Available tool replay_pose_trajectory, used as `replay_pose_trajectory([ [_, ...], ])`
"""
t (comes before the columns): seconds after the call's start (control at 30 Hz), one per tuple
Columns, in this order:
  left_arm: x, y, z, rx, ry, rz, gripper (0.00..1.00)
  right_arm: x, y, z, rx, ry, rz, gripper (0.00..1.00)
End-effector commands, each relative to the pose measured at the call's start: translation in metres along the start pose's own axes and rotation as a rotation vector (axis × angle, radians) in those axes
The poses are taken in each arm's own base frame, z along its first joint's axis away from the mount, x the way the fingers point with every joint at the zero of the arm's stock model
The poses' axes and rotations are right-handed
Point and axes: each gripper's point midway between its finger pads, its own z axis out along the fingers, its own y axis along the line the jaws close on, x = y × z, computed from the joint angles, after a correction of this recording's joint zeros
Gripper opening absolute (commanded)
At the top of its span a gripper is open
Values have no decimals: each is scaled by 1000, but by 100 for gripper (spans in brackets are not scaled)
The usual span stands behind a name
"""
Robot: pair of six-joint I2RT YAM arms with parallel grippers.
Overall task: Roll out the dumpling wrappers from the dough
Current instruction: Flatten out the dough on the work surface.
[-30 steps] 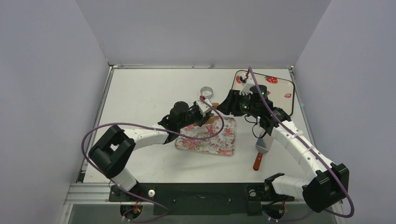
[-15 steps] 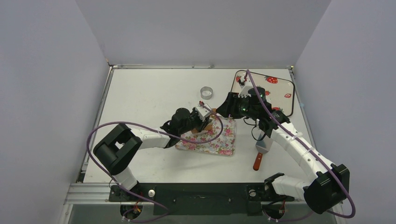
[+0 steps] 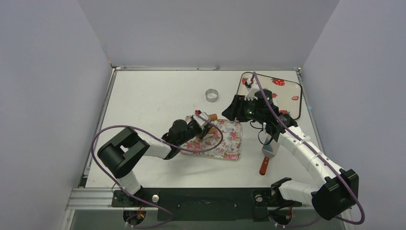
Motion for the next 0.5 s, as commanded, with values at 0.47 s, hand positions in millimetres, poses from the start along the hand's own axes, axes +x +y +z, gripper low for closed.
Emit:
replay_pose_trajectory([
  [0.47, 154, -19, -54, -50, 472, -223, 0, -12, -4, 6, -12, -2, -15, 49],
])
